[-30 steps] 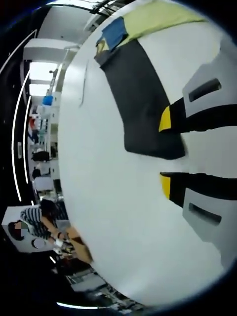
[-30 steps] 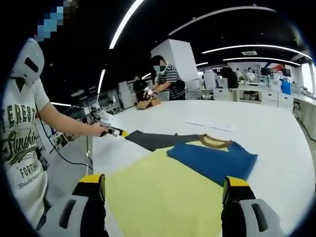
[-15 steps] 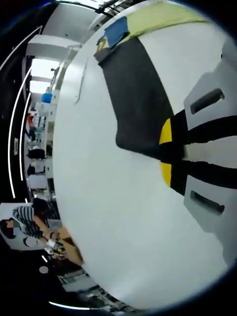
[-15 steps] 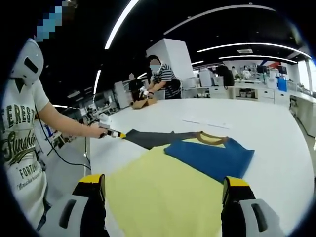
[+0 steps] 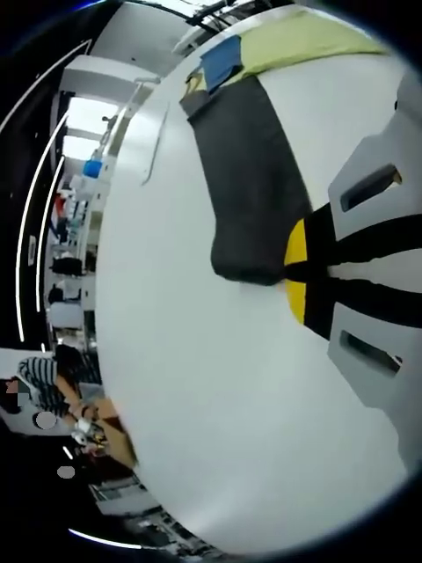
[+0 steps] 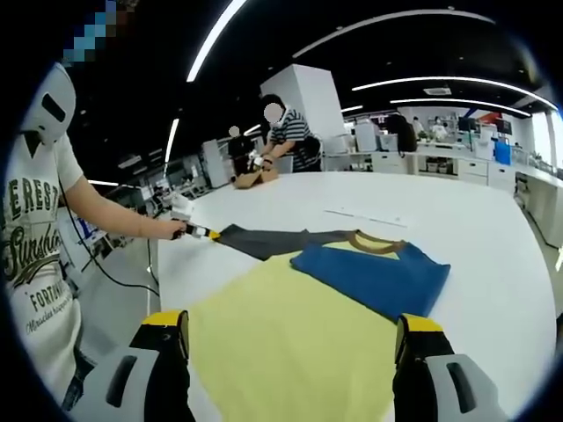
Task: Fold the garment on the visible template until the final outline fits inside the template.
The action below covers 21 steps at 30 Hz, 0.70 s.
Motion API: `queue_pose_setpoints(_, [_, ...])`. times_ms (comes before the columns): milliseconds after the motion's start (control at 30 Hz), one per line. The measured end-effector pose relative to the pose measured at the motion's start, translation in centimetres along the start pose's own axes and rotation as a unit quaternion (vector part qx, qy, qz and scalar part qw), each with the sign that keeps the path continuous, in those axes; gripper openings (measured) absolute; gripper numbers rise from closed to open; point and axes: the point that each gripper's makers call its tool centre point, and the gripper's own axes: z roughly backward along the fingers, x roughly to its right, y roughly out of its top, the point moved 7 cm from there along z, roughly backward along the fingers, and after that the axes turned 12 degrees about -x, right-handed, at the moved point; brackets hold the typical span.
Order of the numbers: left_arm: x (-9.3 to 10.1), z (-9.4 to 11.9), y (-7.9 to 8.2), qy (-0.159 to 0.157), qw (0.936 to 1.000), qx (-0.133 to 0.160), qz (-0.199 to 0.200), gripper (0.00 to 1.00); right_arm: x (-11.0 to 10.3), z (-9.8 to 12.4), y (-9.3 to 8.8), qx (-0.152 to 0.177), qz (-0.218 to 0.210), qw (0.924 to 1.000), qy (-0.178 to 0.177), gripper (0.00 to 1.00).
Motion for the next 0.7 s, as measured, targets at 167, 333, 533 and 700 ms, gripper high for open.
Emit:
queue_pose_setpoints(167, [0.3, 0.3, -0.6, 0.003, 1.0, -0.005, 0.007, 0.01, 0.0, 0.2, -0.2, -0.002, 0.001, 1.0, -0.002, 0.97])
queue_pose_setpoints(333, [0.3, 0.3, -1.6, 0.013, 0.9988, -0.035, 0.03, 0.01, 0.0, 0.2, -0.3, -0.002, 0.001, 1.0, -0.002, 0.97])
queue_pose_setpoints(533, [0.5, 0.5, -1.8, 0.014, 0.999, -0.031, 0.028, 0.01, -0.1, 0.2, -0.4, -0.005, 0.005, 1.0, -0.003, 0.98])
queue_pose_setpoints(700, [0.0, 0.7, -1.8, 0.022, 0.999, -0.028, 0.026, 0.09, -0.1, 0.2, -0.5, -0.005, 0.007, 1.0, -0.003, 0.98])
